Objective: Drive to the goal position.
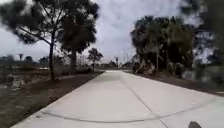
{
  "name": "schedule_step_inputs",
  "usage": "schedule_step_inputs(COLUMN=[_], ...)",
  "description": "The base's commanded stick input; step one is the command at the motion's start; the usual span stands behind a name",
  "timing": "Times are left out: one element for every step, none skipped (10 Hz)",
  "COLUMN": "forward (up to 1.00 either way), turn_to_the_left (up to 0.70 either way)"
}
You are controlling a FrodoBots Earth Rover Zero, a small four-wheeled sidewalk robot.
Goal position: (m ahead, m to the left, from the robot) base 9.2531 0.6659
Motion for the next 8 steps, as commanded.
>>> schedule_step_inputs(forward=[1.0, 1.0, 1.0, 1.0, 1.0, 1.0, 1.0, 1.0], turn_to_the_left=[0.0, 0.0, 0.0, 0.0, 0.0, 0.0, 0.0, 0.0])
